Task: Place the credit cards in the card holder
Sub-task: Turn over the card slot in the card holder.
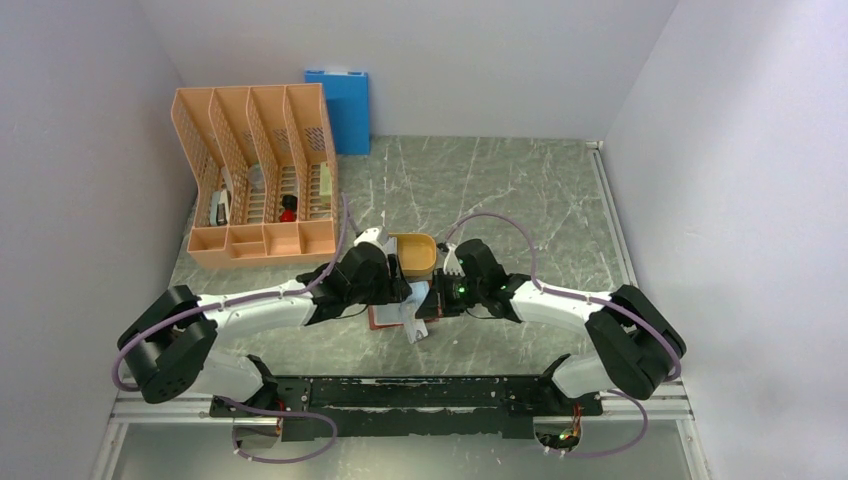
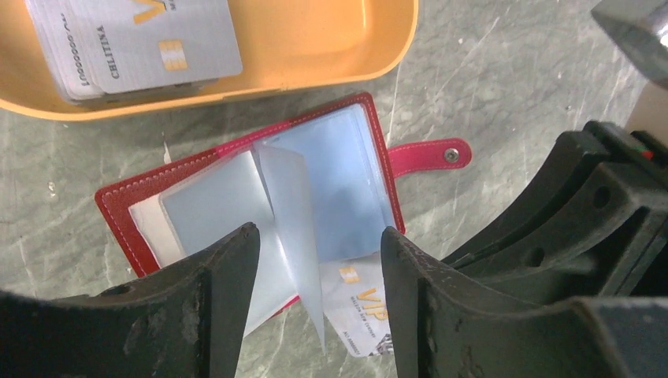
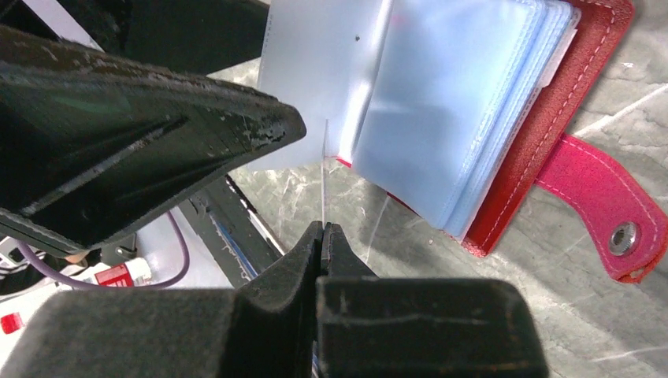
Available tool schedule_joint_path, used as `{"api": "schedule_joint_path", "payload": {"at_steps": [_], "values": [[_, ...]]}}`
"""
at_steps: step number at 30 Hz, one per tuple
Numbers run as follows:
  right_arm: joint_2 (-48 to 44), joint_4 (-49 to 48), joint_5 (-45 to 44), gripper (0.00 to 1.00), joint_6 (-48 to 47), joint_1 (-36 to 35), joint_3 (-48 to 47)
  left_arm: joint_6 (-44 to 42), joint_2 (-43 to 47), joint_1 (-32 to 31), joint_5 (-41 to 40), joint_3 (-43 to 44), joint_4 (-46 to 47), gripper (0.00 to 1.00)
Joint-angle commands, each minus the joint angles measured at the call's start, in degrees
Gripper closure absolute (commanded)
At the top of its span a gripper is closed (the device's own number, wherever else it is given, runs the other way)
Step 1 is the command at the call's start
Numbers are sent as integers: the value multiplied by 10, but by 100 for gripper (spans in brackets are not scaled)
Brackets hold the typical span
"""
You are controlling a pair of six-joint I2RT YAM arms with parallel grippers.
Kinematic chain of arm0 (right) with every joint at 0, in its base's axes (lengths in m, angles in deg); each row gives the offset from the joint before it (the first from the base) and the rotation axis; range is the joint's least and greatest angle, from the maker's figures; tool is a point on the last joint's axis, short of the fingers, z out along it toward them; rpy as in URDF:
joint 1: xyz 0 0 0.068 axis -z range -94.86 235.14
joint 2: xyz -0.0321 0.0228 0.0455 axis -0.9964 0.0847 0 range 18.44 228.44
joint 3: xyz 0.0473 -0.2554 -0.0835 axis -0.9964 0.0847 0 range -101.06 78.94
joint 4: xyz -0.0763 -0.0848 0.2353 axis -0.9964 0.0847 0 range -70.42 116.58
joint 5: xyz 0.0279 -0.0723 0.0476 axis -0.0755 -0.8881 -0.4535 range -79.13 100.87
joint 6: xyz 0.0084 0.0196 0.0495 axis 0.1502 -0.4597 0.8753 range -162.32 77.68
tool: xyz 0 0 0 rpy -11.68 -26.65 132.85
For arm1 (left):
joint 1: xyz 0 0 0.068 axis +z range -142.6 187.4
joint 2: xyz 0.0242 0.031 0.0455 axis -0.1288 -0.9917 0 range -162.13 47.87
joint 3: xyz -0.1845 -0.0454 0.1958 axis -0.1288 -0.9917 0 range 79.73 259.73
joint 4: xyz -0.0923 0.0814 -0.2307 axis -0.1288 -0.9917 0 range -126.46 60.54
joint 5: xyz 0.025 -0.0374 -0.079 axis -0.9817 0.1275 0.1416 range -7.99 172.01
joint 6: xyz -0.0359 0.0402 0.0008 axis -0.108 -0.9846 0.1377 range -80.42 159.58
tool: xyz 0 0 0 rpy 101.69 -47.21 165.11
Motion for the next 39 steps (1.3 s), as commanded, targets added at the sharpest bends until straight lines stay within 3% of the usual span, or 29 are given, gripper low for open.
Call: {"api": "schedule_joint_path", "payload": {"at_steps": [1, 6, 9, 20, 32, 39], "values": [[3, -5, 4, 100, -15, -6, -13, 4, 9, 13, 17, 18, 38, 37], [7, -9, 5, 100, -16, -6, -10, -9, -20, 20, 29, 33, 25, 38], [8, -10, 3, 100, -16, -7, -8, -8, -25, 22, 30, 28, 33, 45], [2, 9, -17, 100, -22, -6, 5, -15, -48, 25, 20, 31, 22, 95], [13, 17, -35, 100, -20, -5, 4, -23, -90, 26, 19, 43, 4, 95], [7, 28, -41, 100, -25, -6, 0, -33, -93, 25, 37, 49, 8, 69]]}}
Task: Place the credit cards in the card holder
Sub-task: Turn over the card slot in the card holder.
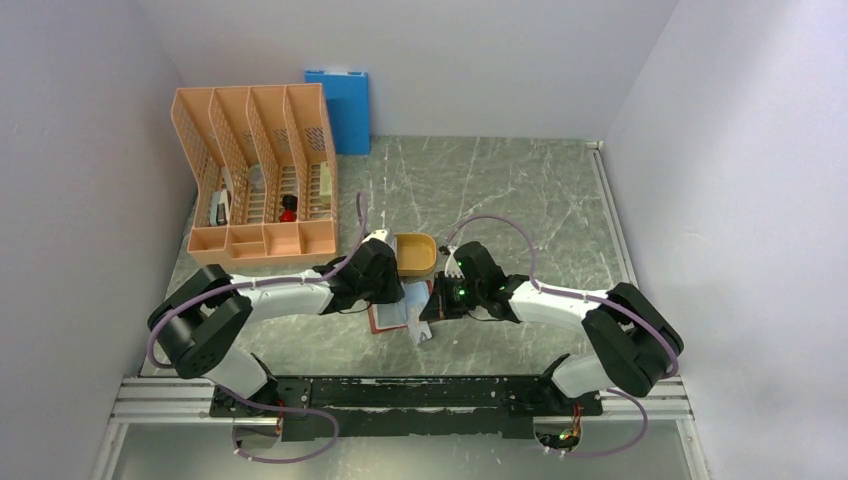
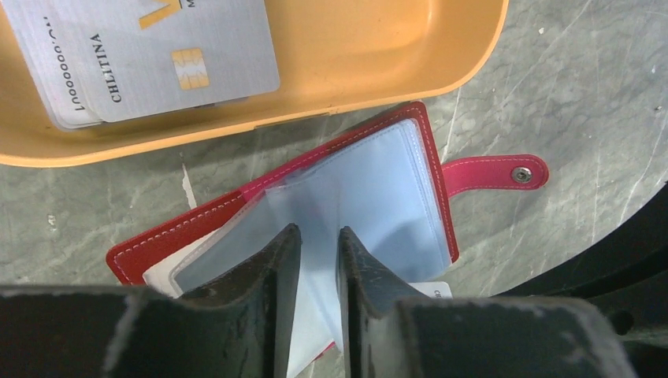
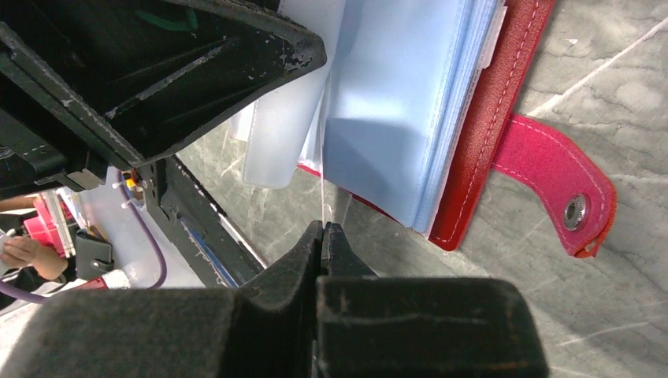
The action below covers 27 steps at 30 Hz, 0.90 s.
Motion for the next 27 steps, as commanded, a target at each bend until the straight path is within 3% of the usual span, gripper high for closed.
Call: {"api": "schedule_joint_path", "payload": {"at_steps": [1, 5, 17, 21, 25, 27], "values": [[-4, 12, -12, 100, -13, -3, -3, -11, 7, 3, 20, 20, 2, 67], [-10, 15, -16, 100, -14, -3, -4, -12, 33, 3, 17, 22, -5, 61], [-13, 10, -14, 100, -12, -2, -4, -10, 72, 3, 19, 18, -5, 61], [-14, 8, -11, 100, -11, -3, -8, -12, 83, 4, 1, 17, -33, 70], [-11, 4, -7, 100, -8, -5, -12, -19, 97, 4, -42, 18, -73, 91], [-10, 4, -7, 100, -6, -5, -13, -25, 97, 4, -65, 21, -96, 95]]}}
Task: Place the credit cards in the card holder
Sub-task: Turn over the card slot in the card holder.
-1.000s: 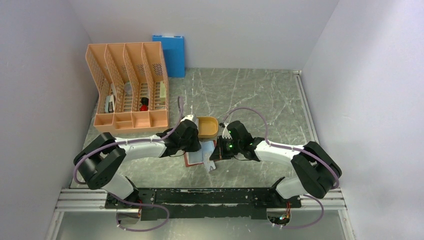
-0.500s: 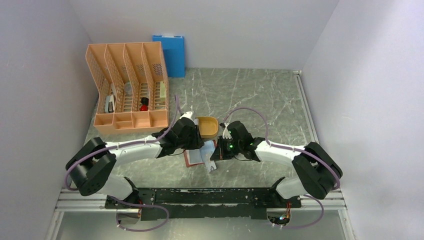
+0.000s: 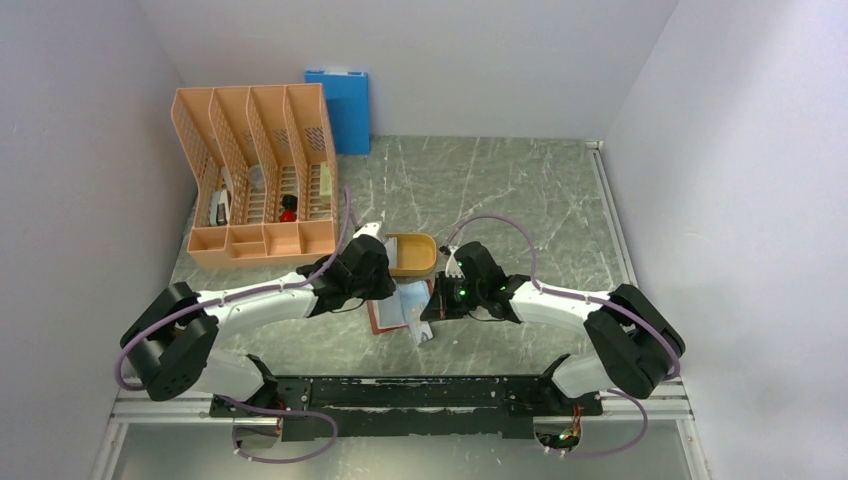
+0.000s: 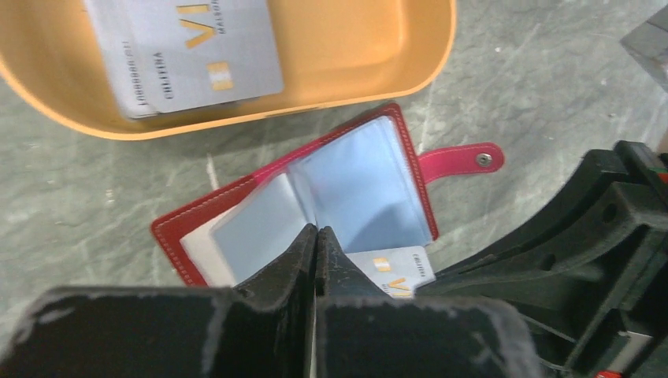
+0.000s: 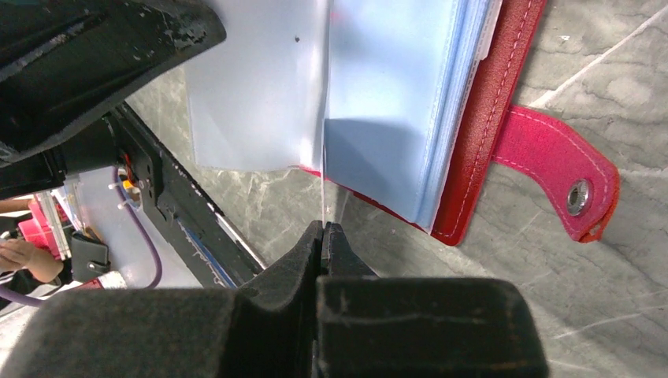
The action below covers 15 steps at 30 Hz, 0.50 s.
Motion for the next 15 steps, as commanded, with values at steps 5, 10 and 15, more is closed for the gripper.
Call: {"api": "schedule_joint_path", "payload": {"at_steps": [5, 10, 15], "values": [[-13, 1, -6, 100, 4, -7, -8, -36, 15, 4, -77, 8, -63, 95], [-55, 25, -16, 100, 14, -14, 11, -67, -2, 4, -77, 10, -64, 95], [-104, 67, -33, 100, 20, -18, 28, -85, -26, 4, -77, 25, -69, 95]]}}
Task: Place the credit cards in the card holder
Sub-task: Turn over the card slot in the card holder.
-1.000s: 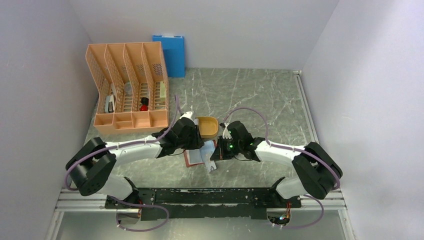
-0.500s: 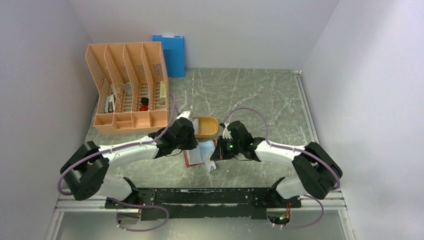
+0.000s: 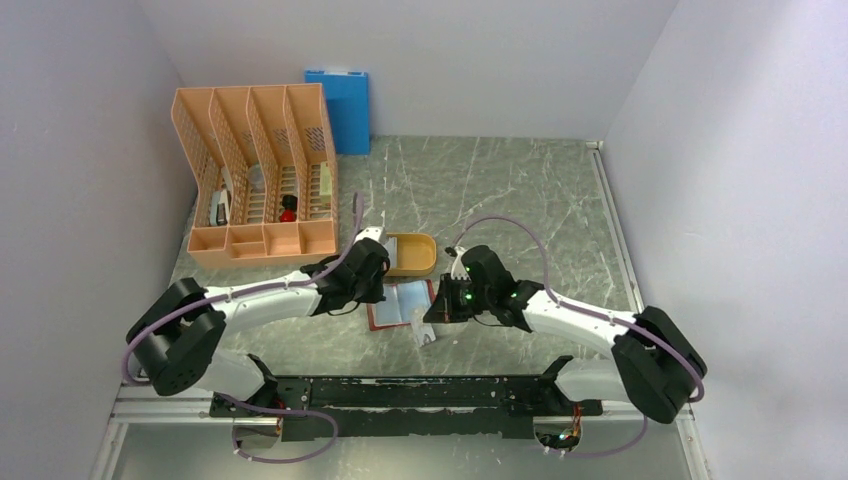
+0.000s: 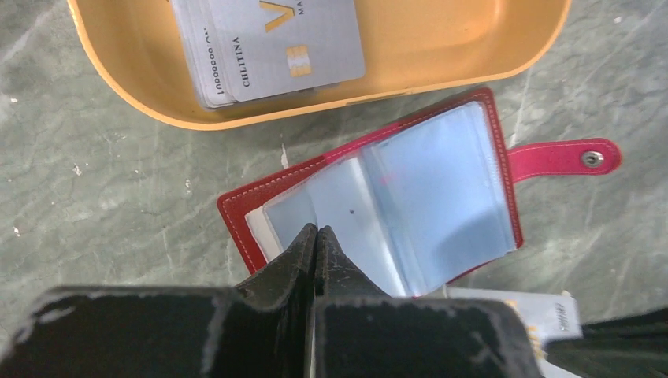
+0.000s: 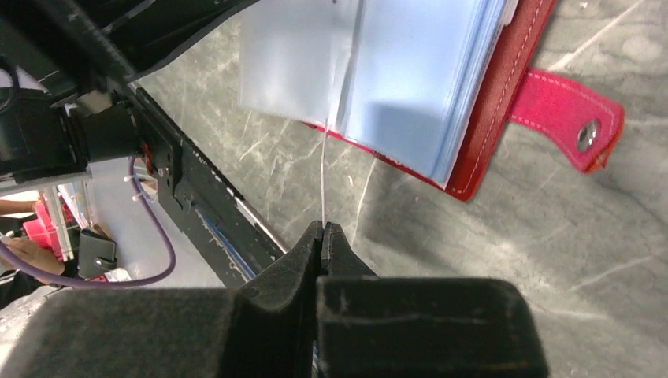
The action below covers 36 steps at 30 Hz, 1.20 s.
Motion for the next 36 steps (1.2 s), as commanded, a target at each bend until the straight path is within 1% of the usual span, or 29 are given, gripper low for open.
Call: {"api": "schedule_joint_path", "payload": {"at_steps": [1, 7, 14, 18, 22, 26, 29, 32, 34, 36], "values": [[-40, 42, -21, 100, 9, -5, 16, -27, -22, 3, -21, 27, -17, 95], [-51, 57, -42, 100, 4, -5, -8, -19, 4, 3, -56, 38, -35, 95], [1, 23, -53, 100, 1, -5, -62, -19, -5, 3, -79, 52, -76, 94], [24, 21, -56, 100, -5, -5, -78, -19, 4, 3, -84, 55, -86, 82], [18, 29, -63, 100, -8, -4, -78, -25, 29, 3, -98, 63, -105, 68], [15, 40, -86, 100, -17, -2, -80, -26, 70, 3, -105, 72, -129, 62], [25, 35, -105, 100, -13, 11, -71, -22, 109, 3, -79, 50, -110, 61], [41, 12, -105, 100, -1, 25, -56, -23, 128, 2, -13, 8, -43, 62], [50, 7, -105, 100, 3, 25, -48, -19, 121, 2, 29, -15, 2, 62], [51, 5, -101, 100, 8, 25, -35, -11, 100, 0, 44, -24, 20, 63]]}}
